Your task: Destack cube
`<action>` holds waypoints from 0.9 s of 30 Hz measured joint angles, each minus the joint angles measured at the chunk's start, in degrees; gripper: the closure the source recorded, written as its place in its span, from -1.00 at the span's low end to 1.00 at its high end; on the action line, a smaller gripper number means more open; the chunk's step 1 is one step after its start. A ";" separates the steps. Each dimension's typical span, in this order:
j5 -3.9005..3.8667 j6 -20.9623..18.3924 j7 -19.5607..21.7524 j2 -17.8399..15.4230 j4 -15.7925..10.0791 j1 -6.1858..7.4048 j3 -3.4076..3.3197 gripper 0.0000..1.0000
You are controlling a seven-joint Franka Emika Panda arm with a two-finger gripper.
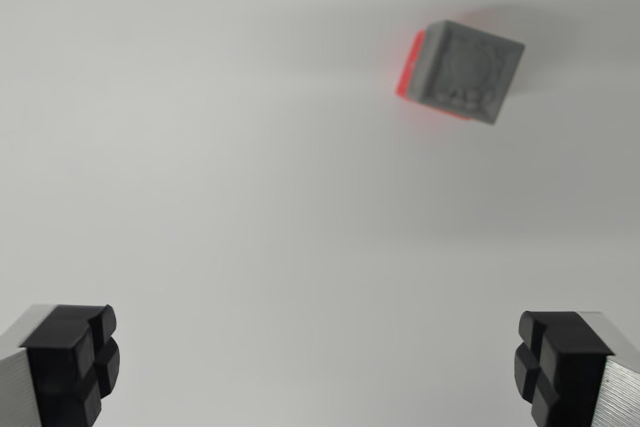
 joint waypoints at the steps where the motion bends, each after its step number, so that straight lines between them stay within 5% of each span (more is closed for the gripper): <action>1: 0.00 0.00 0.00 0.00 0.00 0.00 0.00 -1.00; 27: 0.00 0.80 0.25 1.11 -0.02 -0.30 -0.32 -1.00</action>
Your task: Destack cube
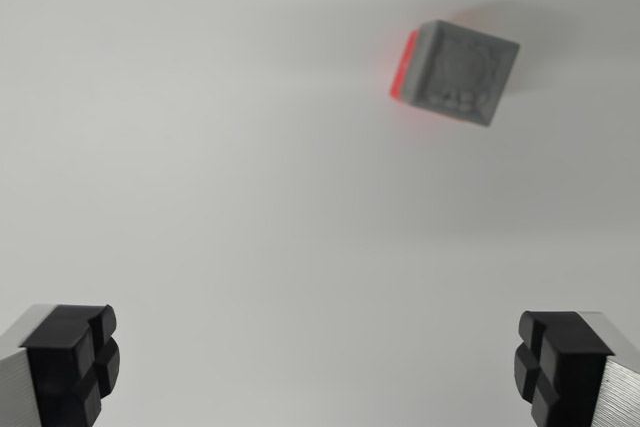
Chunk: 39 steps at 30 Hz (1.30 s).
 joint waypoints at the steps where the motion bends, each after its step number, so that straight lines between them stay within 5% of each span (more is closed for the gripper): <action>1: 0.00 0.16 0.04 0.16 -0.02 -0.03 -0.08 -1.00; 15: 0.17 2.27 0.62 2.34 -0.18 -0.72 -0.77 -1.00; 39: 1.53 7.84 2.26 9.92 0.83 -2.88 -2.58 -1.00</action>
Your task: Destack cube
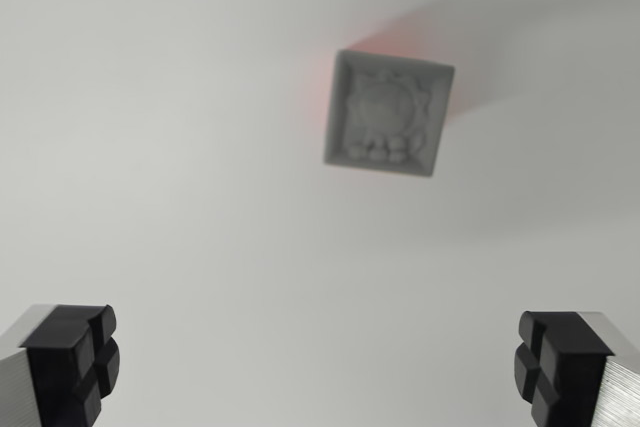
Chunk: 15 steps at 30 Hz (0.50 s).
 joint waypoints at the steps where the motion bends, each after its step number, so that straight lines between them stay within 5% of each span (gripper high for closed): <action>1: 0.09 0.30 0.10 0.47 0.14 -0.13 -0.09 -1.00; 15: 1.24 3.08 1.15 6.15 2.45 -1.76 -0.84 -1.00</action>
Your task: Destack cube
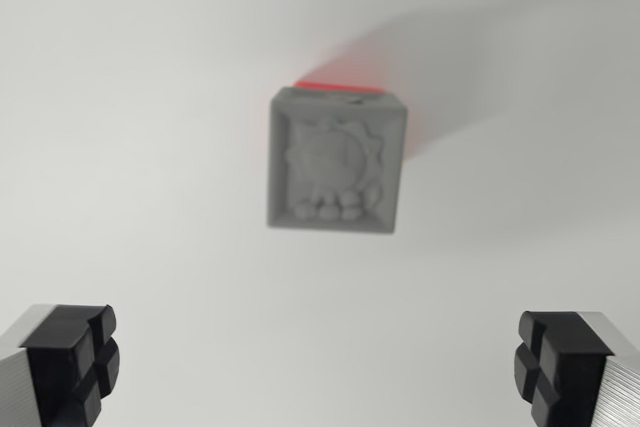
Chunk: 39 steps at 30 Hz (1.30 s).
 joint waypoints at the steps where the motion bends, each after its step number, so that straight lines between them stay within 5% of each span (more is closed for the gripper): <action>1: 0.10 0.21 0.09 0.53 0.25 -0.14 -0.05 -1.00; 39: 1.30 12.35 -0.05 12.30 -0.30 -1.00 0.61 -1.00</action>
